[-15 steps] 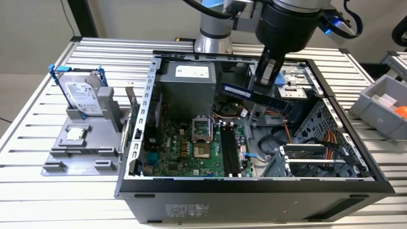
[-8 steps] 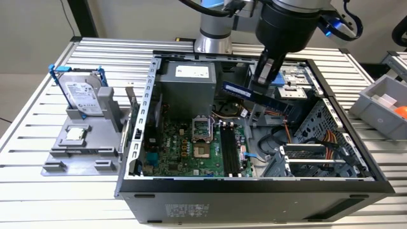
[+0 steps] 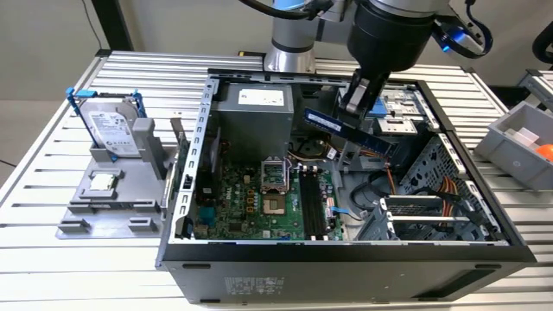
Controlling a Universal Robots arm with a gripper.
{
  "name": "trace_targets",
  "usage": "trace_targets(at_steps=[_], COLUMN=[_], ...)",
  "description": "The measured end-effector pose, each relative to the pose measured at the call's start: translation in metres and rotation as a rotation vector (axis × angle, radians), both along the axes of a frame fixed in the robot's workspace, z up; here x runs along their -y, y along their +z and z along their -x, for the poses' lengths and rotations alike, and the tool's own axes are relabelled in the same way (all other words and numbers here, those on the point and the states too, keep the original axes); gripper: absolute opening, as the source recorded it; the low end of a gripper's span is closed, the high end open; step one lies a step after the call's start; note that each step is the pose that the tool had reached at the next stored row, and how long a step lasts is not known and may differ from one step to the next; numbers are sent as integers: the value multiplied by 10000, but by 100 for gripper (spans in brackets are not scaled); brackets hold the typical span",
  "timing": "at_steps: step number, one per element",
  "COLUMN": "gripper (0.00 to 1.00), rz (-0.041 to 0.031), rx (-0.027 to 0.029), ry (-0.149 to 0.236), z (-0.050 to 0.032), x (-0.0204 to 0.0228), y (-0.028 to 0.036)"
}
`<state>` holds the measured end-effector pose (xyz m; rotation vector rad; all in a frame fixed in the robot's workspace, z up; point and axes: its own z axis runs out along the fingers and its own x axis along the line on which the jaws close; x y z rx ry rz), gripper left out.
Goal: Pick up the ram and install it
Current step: 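Insert the ram into the slot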
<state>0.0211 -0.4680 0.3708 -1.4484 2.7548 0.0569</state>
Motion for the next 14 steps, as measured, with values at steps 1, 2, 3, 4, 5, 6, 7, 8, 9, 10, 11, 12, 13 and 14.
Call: trace_targets(at_steps=[1,2,3,4,5,6,7,8,9,10,11,12,13,14], gripper=[0,0,0,0,0,0,0,0,0,0,0,0,0,0], rz=[0,0,0,-1,0,-1,0,0,0,0,0,0,0,0], rx=[0,0,0,0,0,0,0,0,0,0,0,0,0,0], ry=[-112,-230,-342,-458,-559,-667,-777,-885,-999,-1103,-1209,-1317,-1424,-1540], z=[0,0,1,1,1,1,1,1,2,2,2,2,2,2], x=[0,0,0,0,0,0,0,0,0,0,0,0,0,0], y=[0,0,0,0,0,0,0,0,0,-1,-1,-1,-1,-1])
